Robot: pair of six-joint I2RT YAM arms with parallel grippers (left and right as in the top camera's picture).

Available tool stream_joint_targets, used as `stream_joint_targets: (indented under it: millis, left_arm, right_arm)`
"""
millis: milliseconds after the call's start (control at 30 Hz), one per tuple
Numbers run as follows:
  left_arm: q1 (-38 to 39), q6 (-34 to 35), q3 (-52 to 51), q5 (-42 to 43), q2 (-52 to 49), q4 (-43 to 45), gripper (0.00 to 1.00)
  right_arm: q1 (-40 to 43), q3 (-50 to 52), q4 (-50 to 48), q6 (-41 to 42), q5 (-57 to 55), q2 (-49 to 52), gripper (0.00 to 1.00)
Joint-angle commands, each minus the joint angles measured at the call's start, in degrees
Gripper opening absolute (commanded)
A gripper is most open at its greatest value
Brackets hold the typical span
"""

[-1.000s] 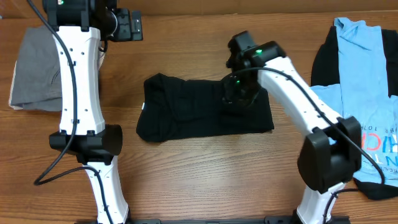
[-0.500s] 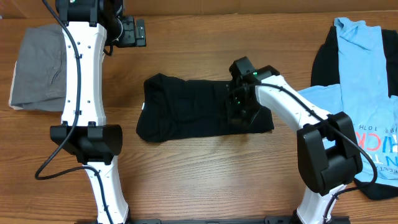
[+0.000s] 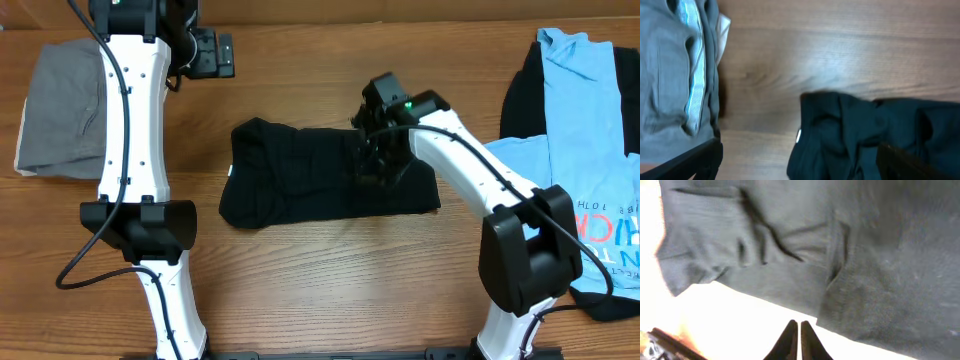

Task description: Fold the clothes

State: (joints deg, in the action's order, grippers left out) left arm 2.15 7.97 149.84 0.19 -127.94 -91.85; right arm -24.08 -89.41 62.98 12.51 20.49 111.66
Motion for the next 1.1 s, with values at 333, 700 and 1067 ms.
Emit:
stream_joint_targets:
  millis: [333, 700, 1067]
  left_arm:
    - [-4.4, -14.5, -18.8, 14.8, 0.7, -3.1, 1.00]
    - [-4.4, -19.8, -41.2, 15.9, 0.7, 10.4, 1.00]
    - [-4.3, -19.9, -55.2, 29.5, 0.7, 30.5, 1.00]
  right_arm:
    - [11.7, -2.9, 3.3, -2.1, -2.9, -4.2, 0.70]
    - [16.5, -2.9, 3.3, -3.8, -5.6, -4.2, 0.72]
    - [16.5, -2.8, 3.4, -3.8, -5.9, -4.2, 0.72]
